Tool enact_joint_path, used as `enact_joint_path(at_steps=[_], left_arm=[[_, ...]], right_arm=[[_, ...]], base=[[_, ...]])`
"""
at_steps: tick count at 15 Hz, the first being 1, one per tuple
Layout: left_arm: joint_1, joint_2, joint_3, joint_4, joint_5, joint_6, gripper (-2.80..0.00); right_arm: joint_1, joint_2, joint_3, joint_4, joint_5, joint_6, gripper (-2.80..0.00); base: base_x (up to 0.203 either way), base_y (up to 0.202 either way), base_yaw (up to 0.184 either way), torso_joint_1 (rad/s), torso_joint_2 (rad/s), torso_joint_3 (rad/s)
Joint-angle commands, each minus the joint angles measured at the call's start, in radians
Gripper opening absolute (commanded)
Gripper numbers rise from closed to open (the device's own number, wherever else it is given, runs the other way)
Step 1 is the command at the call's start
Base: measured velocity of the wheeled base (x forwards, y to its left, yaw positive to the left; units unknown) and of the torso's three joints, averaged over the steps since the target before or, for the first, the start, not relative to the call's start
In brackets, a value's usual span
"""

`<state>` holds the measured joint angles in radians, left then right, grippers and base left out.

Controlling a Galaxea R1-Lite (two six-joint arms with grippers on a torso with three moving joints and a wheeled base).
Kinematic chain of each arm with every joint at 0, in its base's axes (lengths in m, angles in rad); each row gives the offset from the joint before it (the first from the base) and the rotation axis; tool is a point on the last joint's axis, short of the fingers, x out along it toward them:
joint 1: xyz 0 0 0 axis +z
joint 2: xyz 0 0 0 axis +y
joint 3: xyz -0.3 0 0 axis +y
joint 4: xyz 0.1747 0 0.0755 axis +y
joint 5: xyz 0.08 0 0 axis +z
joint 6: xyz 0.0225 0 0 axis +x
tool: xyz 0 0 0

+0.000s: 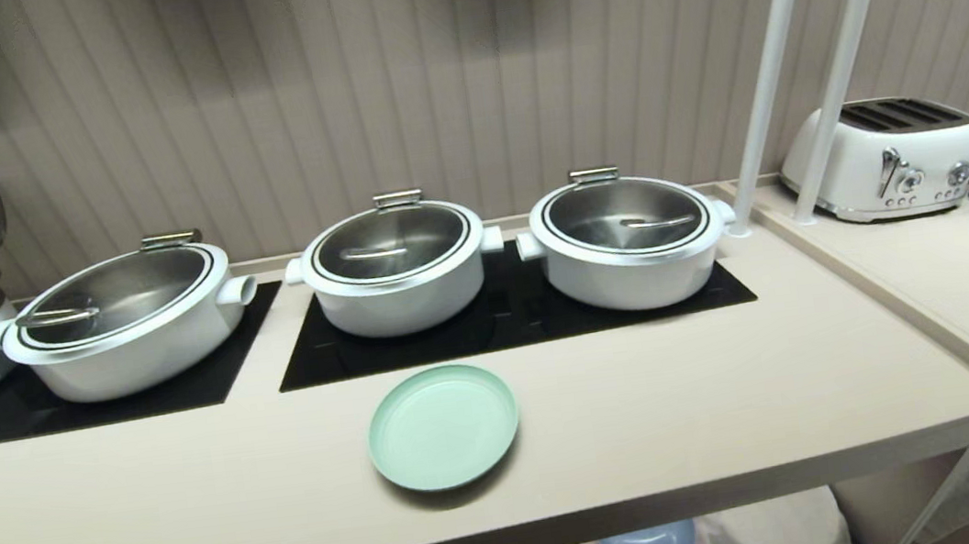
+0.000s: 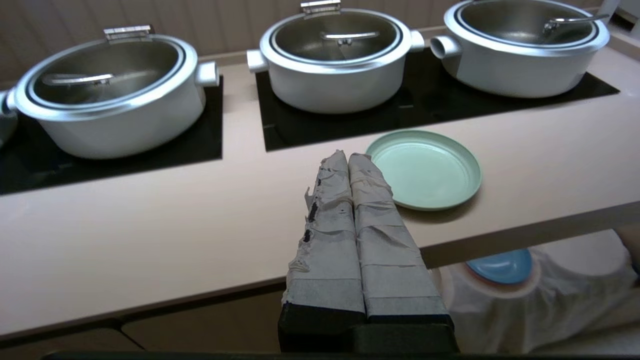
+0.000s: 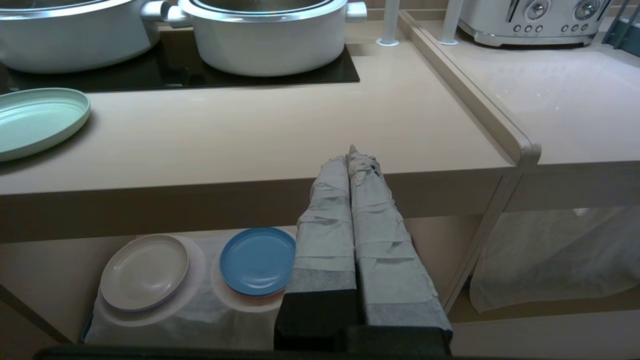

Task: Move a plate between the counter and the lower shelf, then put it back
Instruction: Pick up the plate

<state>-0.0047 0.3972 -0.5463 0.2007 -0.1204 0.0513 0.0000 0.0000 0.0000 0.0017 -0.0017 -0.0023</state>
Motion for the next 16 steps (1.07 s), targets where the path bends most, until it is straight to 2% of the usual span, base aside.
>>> enact_joint_path(at_steps=[1,4,5,7,10,11,13,16], left_arm=[[0.000,0.196,-0.148,0.148,-0.001,-0.025,-2.80],[-0.001,0.354,-0.303,0.359,-0.006,-0.055,-2.80],[0.000,0.408,-0.341,0.403,-0.006,-0.067,-2.80],[-0.002,0.510,-0.391,0.451,-0.006,-0.136,-2.80],[-0.009,0.644,-0.441,0.507,-0.007,-0.270,-2.80],[-0.036,0.675,-0.450,0.524,-0.007,-0.327,-2.80],[-0.121,0.712,-0.462,0.532,-0.005,-0.442,-2.80],[-0.276,0.815,-0.503,0.525,0.008,-0.673,-2.80]], right_arm=[[0.000,0.000,0.000,0.000,0.000,-0.001,-2.80],[0.000,0.000,0.000,0.000,0.000,-0.001,-2.80],[0.000,0.000,0.000,0.000,0.000,-0.001,-2.80],[0.000,0.000,0.000,0.000,0.000,0.001,-2.80],[0.000,0.000,0.000,0.000,0.000,-0.001,-2.80],[0.000,0.000,0.000,0.000,0.000,0.001,-2.80],[0.000,0.000,0.000,0.000,0.000,-0.001,-2.80],[0.000,0.000,0.000,0.000,0.002,0.001,-2.80]], base=[[0.000,0.000,0.000,0.000,0.00,0.000],[0.000,0.000,0.000,0.000,0.00,0.000],[0.000,0.000,0.000,0.000,0.00,0.000],[0.000,0.000,0.000,0.000,0.00,0.000],[0.000,0.000,0.000,0.000,0.00,0.000],[0.000,0.000,0.000,0.000,0.00,0.000],[0.000,0.000,0.000,0.000,0.00,0.000],[0.000,0.000,0.000,0.000,0.00,0.000]])
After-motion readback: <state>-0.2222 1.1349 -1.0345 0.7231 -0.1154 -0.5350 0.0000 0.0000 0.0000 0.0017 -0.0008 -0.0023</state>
